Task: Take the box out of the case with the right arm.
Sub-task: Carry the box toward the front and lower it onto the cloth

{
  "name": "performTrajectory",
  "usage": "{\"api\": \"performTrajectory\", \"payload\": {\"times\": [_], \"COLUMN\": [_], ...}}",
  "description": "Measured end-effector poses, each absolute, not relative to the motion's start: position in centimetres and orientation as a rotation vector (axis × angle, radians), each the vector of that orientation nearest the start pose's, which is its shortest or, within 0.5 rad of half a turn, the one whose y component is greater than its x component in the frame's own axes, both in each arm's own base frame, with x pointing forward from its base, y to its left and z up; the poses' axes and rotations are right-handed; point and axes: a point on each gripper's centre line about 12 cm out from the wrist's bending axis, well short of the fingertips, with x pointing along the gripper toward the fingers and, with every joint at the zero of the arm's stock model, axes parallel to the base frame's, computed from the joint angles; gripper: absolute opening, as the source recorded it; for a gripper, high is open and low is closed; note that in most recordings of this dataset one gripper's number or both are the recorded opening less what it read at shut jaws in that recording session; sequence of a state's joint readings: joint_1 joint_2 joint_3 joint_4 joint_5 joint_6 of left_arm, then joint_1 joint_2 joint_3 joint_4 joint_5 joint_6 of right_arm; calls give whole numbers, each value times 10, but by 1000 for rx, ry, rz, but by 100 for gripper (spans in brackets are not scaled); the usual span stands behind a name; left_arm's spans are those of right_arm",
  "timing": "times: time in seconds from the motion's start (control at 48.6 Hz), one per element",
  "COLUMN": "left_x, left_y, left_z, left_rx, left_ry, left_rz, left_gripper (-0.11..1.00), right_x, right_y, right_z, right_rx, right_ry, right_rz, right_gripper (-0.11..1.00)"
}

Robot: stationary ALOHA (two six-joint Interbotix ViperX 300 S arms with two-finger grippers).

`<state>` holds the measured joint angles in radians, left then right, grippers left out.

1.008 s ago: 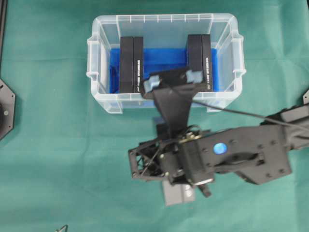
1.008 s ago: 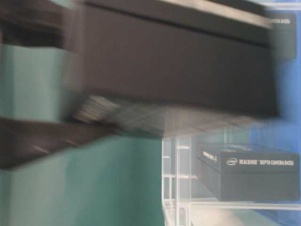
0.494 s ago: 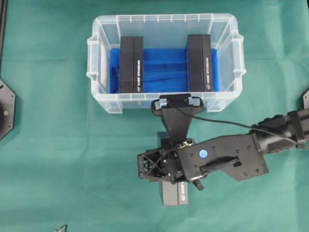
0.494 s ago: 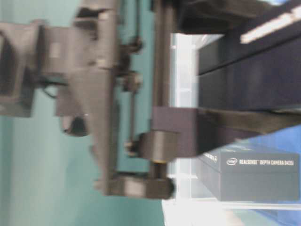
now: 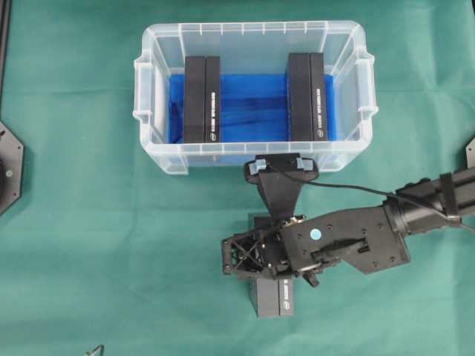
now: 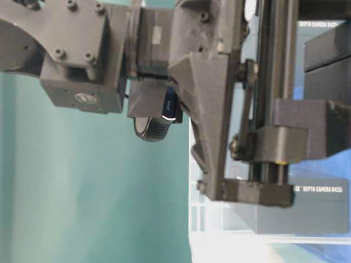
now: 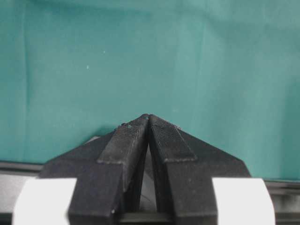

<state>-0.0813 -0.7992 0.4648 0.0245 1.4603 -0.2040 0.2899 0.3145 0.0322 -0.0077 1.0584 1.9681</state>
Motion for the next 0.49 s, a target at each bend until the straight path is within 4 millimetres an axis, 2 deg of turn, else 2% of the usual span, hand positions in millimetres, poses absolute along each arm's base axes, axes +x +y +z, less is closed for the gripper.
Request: {"api": "performTrajectory", "payload": {"times": [0.062,0.144,0.206,0.494], "left_x": [160,160,160,160], "left_y": [-10,-10,-10,-10], "left_z": [371,371,371,370], "left_rx": [-121,-120,-120,-121], "left_ry": [1125,1124,1124,1126], "left_rz": [61,63,63,64], "left_gripper": [2,2,2,2], "right_x": [433,433,434,433], "right_y": [128,127,127,124], "right_z": [175,175,176,177], "right_rx": [1390,1380,1378,1353], "right_ry": [1075,1072,1066,1060], "right_rz": [-1140,-1134,-1129,-1153], "right_gripper": [70,87,95,92]}}
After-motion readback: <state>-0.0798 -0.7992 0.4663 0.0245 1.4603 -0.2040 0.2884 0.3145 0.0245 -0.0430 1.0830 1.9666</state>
